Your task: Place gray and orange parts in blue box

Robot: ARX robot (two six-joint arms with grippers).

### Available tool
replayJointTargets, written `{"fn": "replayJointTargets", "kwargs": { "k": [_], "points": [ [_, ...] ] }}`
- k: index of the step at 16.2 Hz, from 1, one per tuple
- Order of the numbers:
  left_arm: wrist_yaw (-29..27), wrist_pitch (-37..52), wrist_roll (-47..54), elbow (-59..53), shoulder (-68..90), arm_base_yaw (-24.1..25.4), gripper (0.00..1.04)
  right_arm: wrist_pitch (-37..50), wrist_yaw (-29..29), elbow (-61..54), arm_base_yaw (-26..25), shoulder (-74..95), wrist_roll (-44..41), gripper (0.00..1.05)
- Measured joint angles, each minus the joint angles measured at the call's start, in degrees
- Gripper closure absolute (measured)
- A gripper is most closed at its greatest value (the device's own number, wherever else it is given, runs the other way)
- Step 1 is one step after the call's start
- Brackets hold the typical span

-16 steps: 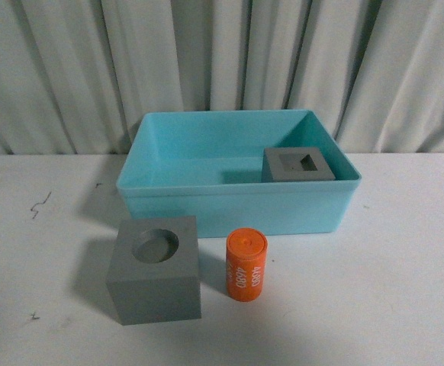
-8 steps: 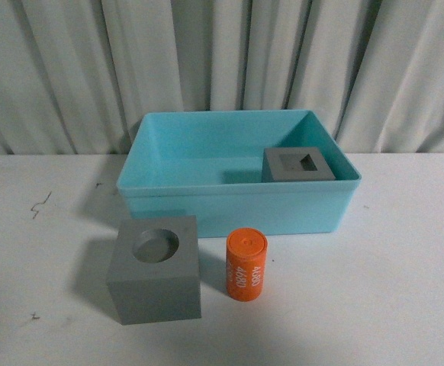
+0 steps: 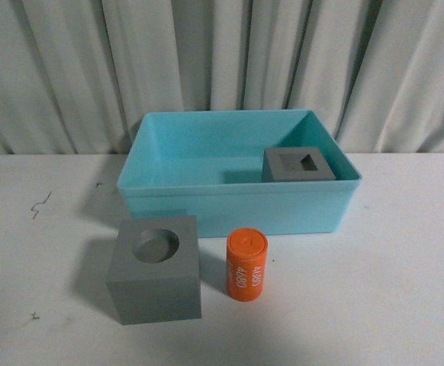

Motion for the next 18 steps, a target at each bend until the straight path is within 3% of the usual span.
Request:
{"fn": "replayJointTargets", "kwargs": {
  "k": [7,9,10,11,12,13,15,18],
  "points": [
    [0.0,0.0,0.0,0.0,0.0,0.0,0.07,-6.4,0.0,0.0,0.0,-6.5,0.0,1.03],
    [0.0,0.1,0.0,0.0,0.0,0.0,0.07,-16.5,-0.1,0.1,0.0,-16.3,0.0,1.03],
    [0.0,0.0,0.0,0.0,0.0,0.0,0.07,-16.8,-0.2,0.0,0.0,-16.3,0.0,0.89],
    [-0.2,-5.2,-1.6,1.5,1.2,-0.3,0.07,-16.7,-0.1,0.0,0.0,-16.3,0.0,0.55],
    [-0.8,-16.5,-7.8,7.6,11.7,-1.9,0.07,-16.7,-0.1,0.0,0.0,-16.3,0.0,0.42],
    [-1.1,-16.7,-14.4,12.2,23.8,-4.5,0.07,-16.7,-0.2,0.0,0.0,-16.3,0.0,0.31],
    [-1.5,-4.6,-20.1,16.1,42.0,-11.2,0.07,-16.7,-0.2,0.0,0.0,-16.3,0.0,0.06],
    [-0.2,10.8,-20.1,21.9,65.1,-17.6,0.07,-16.7,-0.2,0.0,0.0,-16.3,0.0,0.06]
  ]
}}
